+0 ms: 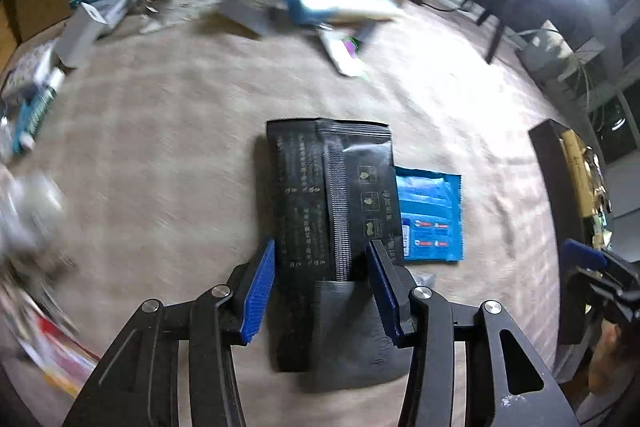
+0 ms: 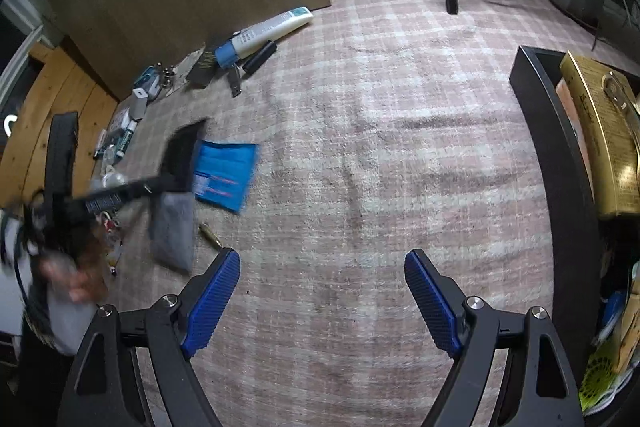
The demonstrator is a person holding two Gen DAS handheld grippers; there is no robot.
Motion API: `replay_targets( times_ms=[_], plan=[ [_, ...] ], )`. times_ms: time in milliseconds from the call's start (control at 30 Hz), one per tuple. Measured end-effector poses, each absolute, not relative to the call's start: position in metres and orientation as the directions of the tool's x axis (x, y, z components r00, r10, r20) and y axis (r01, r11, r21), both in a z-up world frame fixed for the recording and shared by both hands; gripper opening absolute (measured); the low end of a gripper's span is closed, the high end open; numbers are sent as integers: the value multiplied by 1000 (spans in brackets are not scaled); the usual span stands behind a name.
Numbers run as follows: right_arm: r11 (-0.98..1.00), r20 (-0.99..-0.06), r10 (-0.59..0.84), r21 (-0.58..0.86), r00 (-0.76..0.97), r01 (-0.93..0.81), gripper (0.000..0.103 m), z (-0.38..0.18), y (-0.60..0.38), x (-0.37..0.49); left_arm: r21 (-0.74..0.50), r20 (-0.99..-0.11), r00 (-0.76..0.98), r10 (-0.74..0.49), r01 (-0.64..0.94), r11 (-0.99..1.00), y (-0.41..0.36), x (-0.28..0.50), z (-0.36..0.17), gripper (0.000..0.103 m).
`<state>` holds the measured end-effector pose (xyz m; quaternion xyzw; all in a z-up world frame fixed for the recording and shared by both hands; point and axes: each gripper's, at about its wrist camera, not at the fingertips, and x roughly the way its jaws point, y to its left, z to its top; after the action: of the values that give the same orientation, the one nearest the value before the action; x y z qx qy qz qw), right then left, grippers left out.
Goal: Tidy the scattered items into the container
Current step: 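Close the left gripper on the black packet while the right gripper grasps it too, then lift the black packet with both grippers into the container and open them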
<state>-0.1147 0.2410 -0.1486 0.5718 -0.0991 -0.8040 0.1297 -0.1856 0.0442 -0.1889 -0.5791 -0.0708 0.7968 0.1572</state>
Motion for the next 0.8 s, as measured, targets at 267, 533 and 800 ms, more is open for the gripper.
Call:
replay_targets(
  times_ms=[267, 533, 800],
  plan=[
    [-899, -876, -437, 416, -206, 136, 46, -166, 219, -143, -340, -883, -290, 368, -144, -929, 67, -144, -188, 49],
    [-882, -877, -469, 461, -105, 92, 34, -204, 196, -156, -362, -880, -271, 391, -150, -920, 66, -143, -189, 48],
    [-887, -881, -460, 450, -107, 107, 27, -208, 181, -170, -367, -879, -256, 403, -178, -913, 71, -151, -187, 48]
  ],
)
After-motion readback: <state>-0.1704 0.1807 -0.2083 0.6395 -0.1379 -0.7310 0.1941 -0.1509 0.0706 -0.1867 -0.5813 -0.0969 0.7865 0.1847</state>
